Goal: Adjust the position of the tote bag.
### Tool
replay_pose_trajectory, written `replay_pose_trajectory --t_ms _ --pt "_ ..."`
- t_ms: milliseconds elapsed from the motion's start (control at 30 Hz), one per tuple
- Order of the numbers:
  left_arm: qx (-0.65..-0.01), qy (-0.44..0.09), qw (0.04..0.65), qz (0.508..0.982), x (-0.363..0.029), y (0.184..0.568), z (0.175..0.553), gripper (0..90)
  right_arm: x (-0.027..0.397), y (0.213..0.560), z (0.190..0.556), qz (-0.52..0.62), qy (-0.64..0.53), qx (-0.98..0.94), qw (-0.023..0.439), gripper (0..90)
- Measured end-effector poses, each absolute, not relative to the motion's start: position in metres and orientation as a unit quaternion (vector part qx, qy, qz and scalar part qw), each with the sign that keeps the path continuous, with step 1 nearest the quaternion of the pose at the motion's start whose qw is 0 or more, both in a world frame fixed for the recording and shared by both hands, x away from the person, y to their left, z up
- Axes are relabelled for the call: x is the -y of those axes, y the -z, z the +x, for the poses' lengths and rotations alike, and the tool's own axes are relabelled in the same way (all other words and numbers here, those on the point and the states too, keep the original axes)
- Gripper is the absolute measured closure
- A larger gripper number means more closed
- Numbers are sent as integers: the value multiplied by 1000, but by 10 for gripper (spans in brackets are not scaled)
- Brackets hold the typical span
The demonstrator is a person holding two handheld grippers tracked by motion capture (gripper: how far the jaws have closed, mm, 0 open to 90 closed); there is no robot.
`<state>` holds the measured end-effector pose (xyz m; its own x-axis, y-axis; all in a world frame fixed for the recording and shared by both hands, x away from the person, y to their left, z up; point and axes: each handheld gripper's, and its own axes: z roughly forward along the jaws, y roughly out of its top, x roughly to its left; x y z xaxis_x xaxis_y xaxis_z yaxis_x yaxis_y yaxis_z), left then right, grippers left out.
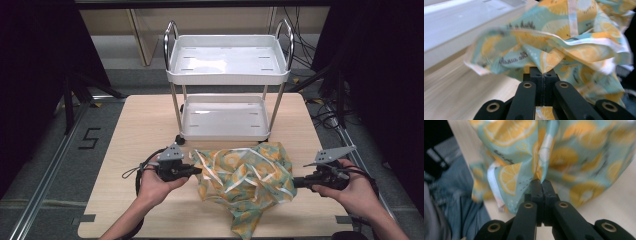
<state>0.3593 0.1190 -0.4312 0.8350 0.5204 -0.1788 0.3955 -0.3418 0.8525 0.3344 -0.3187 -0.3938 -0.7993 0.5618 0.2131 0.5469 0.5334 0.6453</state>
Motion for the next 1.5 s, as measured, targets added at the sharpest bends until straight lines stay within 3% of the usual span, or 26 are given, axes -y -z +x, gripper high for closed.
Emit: replay_pose_trajectory --t_ms 167,367,533,600,800,1000,1100,1200,1300,1367,1400,1433,1467,1500 --pt "-203 -83 448 867 -101 443 334 888 320 426 333 310 -270 -912 -19 900" --pt "-158 -39 418 894 -91 452 321 825 316 441 334 326 -195 -925 8 900" --pt "-212 13 426 880 -123 450 328 566 318 441 332 323 -193 -926 10 898" --pt "-242 18 445 862 -144 446 331 534 319 441 331 318 -191 -929 13 889" --pt "-306 -7 525 794 -179 414 343 518 322 426 325 314 -209 -926 5 741" --pt "-277 -17 510 814 -142 416 355 514 321 377 320 277 -334 -898 70 663" --pt "-250 19 485 838 -128 429 360 459 301 367 307 218 -376 -900 41 519" --pt "-247 28 477 843 -121 439 364 466 286 380 298 180 -341 -923 9 432" --pt "-241 30 467 850 -117 441 365 476 283 394 298 173 -300 -938 -3 422" --pt "-230 37 466 853 -115 442 364 516 281 407 298 175 -263 -949 -14 452" --pt "-223 40 459 859 -113 443 362 552 280 414 300 156 -258 -953 -12 532" --pt "-210 49 454 865 -111 444 361 636 279 418 301 155 -249 -956 -11 727" --pt "-203 57 450 868 -110 445 360 704 280 420 303 160 -238 -958 -14 823" --pt "-196 70 446 871 -107 446 356 748 282 422 304 175 -227 -958 -16 862"
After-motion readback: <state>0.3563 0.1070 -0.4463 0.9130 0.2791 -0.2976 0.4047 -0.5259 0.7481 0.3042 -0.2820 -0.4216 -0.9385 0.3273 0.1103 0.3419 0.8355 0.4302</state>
